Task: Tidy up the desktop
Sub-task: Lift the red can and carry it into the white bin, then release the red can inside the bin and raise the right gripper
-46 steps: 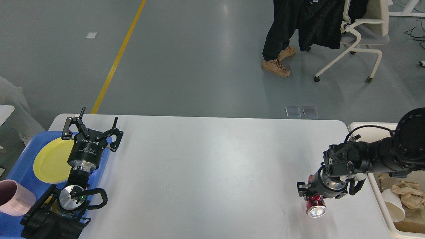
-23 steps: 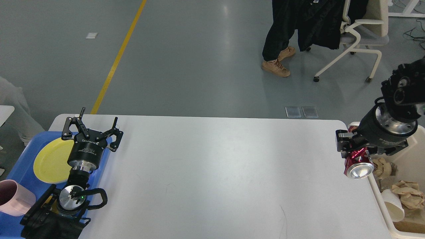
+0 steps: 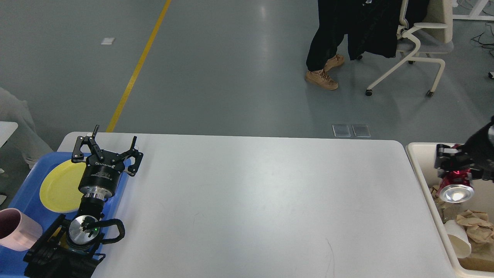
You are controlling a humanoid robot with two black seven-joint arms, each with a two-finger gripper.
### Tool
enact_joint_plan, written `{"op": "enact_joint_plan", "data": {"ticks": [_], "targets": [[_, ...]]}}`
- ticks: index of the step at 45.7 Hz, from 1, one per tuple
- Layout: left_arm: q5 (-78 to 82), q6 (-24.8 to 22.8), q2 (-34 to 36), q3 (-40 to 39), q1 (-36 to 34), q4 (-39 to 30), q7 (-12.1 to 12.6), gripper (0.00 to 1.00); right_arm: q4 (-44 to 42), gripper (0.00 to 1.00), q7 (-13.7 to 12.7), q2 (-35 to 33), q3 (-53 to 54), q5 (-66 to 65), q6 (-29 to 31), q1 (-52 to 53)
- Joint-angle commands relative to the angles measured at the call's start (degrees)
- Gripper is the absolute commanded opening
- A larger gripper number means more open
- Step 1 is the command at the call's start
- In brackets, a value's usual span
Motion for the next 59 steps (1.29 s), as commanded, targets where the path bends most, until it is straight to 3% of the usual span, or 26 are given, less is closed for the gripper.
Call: {"op": "enact_joint_plan", "data": {"ticks": [1,12,19,31,39,59], "targets": [[0.02,0.0,0.0,0.0,0.08,-0.01,0.0,0.96,-11.73,0.0,0.05,-8.5,2.65,-1.05,-0.65,-10.81],[-0.06,0.0,0.0,0.0,-0.01,0.08,0.0,0.96,-34.33,0.0,0.05,-9.04,25.58,-1.14,-9.61,-47.45],[0.02,0.0,0.0,0.0,-0.01,-0.01,0.0,0.96,-50.32,0.0,0.13,-0.97,34.3,-1.23,-15.76,-65.48],[-0.06,0.0,0.0,0.0,-0.01,-0.01,0.0,0.96,-77.57,0.0,0.05,16.44,35.18,-0.26,-19.28,-84.56],[-0.06,0.0,0.0,0.0,-0.01,-0.01,0.0,0.96,-79.17,0.0,-0.48,19.61,35.27,-0.09,-25.7,-88.18],[0.02,0.0,0.0,0.0,-0.01,0.08,0.0,0.96,-79.08,0.0,-0.83,19.09,35.1,-0.09,-26.32,-89.49]]}}
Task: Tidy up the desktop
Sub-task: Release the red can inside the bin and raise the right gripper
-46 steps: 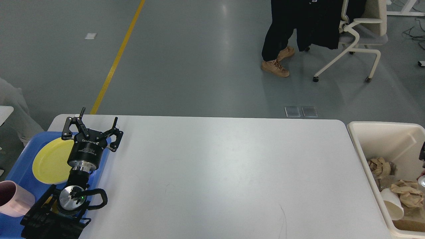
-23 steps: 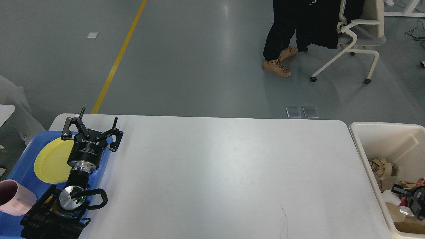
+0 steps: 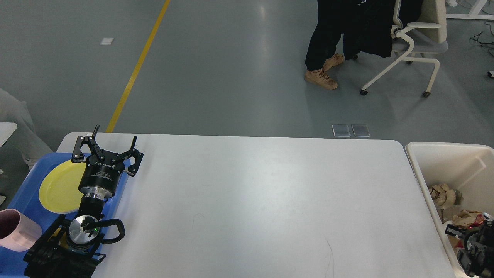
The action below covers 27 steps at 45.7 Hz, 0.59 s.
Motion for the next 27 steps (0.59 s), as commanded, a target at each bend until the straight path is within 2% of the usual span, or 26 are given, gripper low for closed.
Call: {"op": "enact_joint_plan", "data": {"ticks": [1,4,5,7,11,27], "targets": [[-0.03,0.0,0.0,0.0,0.0,0.04,0.0,0.96,-0.05,0.12,0.09,-0.01,-0.38,-0.09,-0.27,-0.82],[0.05,0.0,0.0,0.0,0.0,-0.05,0.0,0.96,-0.22,0.65,0.18,-0.1,-0.64,-0.18,-1.06,-0.83],[0.05,0.0,0.0,0.0,0.0,-0.05,0.0,0.96,-0.31,0.79,0.35,-0.18,-0.64,-0.18,-1.75,-0.74],[-0.03,0.0,0.0,0.0,0.0,-0.05,0.0,0.96,-0.4,1.0,0.53,-0.1,-0.64,-0.18,-3.42,-0.82],[0.05,0.0,0.0,0.0,0.0,-0.05,0.0,0.96,-0.22,1.0,0.53,-0.18,-0.38,-0.09,-5.1,-1.0],[-0.03,0.0,0.0,0.0,0.0,-0.05,0.0,0.96,-0.66,1.0,0.7,-0.54,1.2,0.0,-5.54,-0.47]]}}
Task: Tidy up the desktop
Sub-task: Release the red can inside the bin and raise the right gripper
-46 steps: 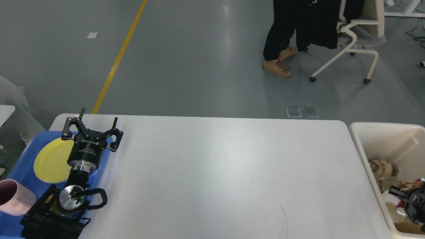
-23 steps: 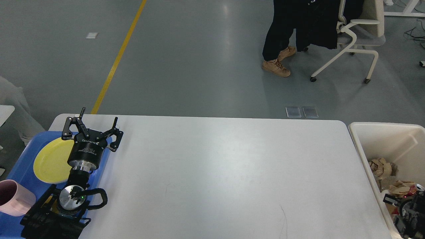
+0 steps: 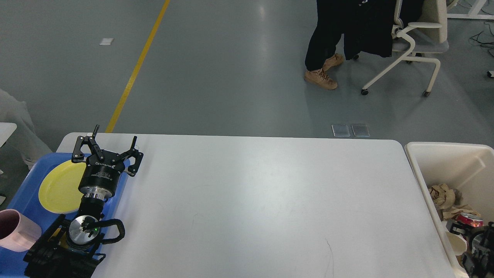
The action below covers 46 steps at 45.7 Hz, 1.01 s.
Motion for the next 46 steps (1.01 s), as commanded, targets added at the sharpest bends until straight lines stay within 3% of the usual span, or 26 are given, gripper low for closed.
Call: {"op": "enact_joint_plan", "data": {"ticks": [1,10,17,24,28,34,40,46], "targets": [[0.07,0.0,0.0,0.0,0.0,-0.03,0.0,0.96,-0.49,1.0,0.12,-0.02,1.81,0.02,-0.12,0.1],[0.07,0.0,0.0,0.0,0.0,-0.03,0.0,0.96,-0.67,1.0,0.3,-1.86,8.31,0.2,0.05,2.11],[0.07,0.0,0.0,0.0,0.0,-0.03,0.0,0.96,0.73,1.0,0.38,-5.81,22.36,1.61,0.49,8.7],[0.07,0.0,0.0,0.0,0.0,-0.03,0.0,0.96,11.0,1.0,0.65,-10.12,37.39,0.91,0.76,15.56],[0.07,0.0,0.0,0.0,0.0,-0.03,0.0,0.96,19.17,1.0,3.01,-14.69,50.47,0.81,0.84,17.76],[0.07,0.0,0.0,0.0,0.0,-0.03,0.0,0.96,31.83,1.0,6.53,-18.74,78.94,0.73,1.02,15.84],[0.07,0.0,0.0,0.0,0.0,-0.03,0.0,0.96,40.36,1.0,6.71,-15.76,103.3,0.2,2.86,6.35],[0.07,0.0,0.0,0.0,0.0,-0.03,0.0,0.96,44.59,1.0,6.71,-9.09,116.15,-7.69,11.99,0.19]]}}
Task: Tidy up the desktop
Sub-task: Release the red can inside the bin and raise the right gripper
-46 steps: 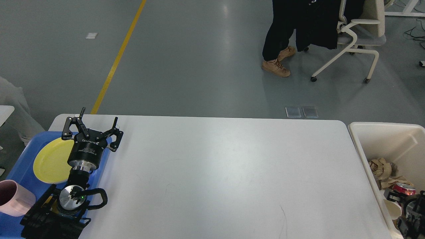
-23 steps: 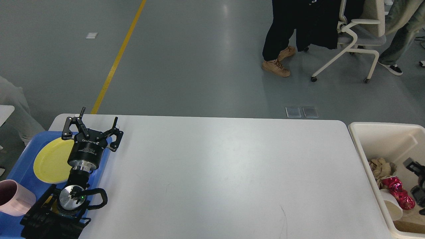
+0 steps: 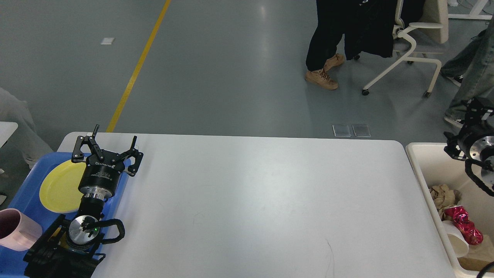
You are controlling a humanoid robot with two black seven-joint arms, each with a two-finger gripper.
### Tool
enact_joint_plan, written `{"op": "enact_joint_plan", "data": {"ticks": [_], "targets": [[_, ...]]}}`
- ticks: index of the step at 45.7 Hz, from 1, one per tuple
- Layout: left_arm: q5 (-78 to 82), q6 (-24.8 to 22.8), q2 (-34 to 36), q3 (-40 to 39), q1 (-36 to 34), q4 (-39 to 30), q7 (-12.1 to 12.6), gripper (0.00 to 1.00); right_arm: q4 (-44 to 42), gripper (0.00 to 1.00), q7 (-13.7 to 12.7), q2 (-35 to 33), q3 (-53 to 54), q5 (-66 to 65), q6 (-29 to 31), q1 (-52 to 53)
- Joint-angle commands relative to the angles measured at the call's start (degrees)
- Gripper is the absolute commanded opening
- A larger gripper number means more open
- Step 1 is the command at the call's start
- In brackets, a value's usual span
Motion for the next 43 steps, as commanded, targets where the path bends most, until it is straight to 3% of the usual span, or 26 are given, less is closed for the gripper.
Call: {"op": "enact_joint_plan", "data": {"ticks": [1,5,11,17,24,43], "targets": [[0.01,0.0,0.0,0.01,0.09,0.01,0.0,0.96,4.13,1.0,0.2,6.43,11.64,-7.92,8.99,-5.98],[-0.08,-0.09,0.0,0.01,0.0,0.01,0.0,0.96,5.89,1.0,1.86,11.18,18.66,-11.09,12.87,-10.55],[0.01,-0.09,0.0,0.01,0.0,0.01,0.0,0.96,7.74,1.0,8.89,17.34,23.87,-14.52,13.4,-15.91],[0.01,-0.09,0.0,0.01,0.0,0.01,0.0,0.96,6.95,1.0,15.14,18.22,24.92,-14.35,14.28,-19.17],[0.01,0.0,0.0,0.01,0.09,0.01,0.0,0.96,2.48,1.0,15.58,18.57,24.84,-10.13,23.77,-21.02],[-0.08,0.0,0.0,0.01,0.0,0.01,0.0,0.96,0.27,1.0,15.67,18.49,24.83,-9.6,23.68,-20.31]]}}
